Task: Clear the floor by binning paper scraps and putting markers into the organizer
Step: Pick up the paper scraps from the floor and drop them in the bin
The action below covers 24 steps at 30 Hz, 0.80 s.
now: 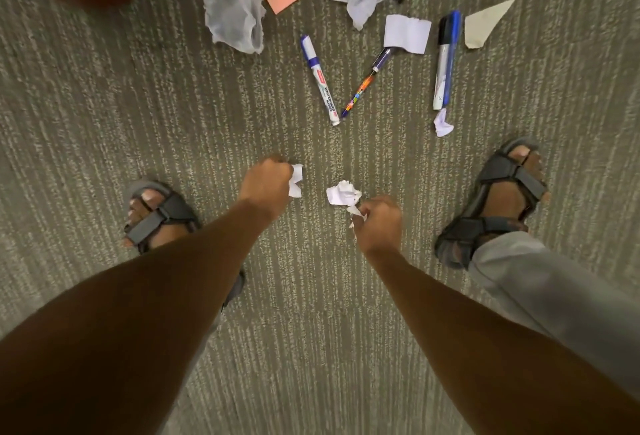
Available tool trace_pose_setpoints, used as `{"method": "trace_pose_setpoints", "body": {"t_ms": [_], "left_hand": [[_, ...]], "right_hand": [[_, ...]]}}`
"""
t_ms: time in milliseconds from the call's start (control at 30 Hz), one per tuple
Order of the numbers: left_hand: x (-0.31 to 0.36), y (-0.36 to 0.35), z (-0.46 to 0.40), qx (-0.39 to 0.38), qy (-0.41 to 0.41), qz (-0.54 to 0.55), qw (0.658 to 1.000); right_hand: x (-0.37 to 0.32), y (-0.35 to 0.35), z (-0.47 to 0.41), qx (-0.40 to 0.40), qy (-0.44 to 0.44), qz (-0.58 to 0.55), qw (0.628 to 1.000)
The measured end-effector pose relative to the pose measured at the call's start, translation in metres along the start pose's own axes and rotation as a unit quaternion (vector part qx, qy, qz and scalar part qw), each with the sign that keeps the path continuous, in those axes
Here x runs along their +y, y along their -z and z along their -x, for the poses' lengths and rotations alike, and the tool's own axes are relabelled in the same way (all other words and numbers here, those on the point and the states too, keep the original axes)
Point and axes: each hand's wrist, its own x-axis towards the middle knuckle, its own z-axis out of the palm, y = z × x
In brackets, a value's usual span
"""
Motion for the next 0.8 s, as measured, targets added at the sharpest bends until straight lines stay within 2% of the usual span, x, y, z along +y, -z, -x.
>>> {"method": "trace_pose_setpoints", "body": {"t_ms": [100,200,333,467,567,667,800], "left_hand": [[-0.001,-0.003,0.007,0.044,0.007,0.112,0.993],[0.009,0.001,0.011,0.031,-0.022,0.185,0.982],[0.042,0.008,0.009,0.01,-0.131,0.068,0.989],[0.072,-0.01,0.003,-0.053,-0.18,-0.043,0.981],[0.087,-0.031,0.0,-0.068,-0.17,-0.132,0.974],[0.096,-0.044,-0.001,-0.06,-0.155,-0.126,0.978],[0.092,-0.044,-0.003,-0.066,-0.112,-0.022,0.991]], "right_hand": [[-0.001,0.015,0.005,0.05,0.001,-0.079,0.996],[0.004,0.048,-0.001,0.121,0.003,-0.147,0.982],[0.019,0.095,-0.039,0.164,-0.015,-0.137,0.977],[0.035,0.115,-0.094,0.082,-0.027,-0.054,0.995],[0.03,0.115,-0.121,0.068,-0.032,-0.023,0.997],[0.017,0.111,-0.132,0.092,-0.011,0.0,0.996],[0.008,0.114,-0.13,0.085,-0.023,0.008,0.996]]}}
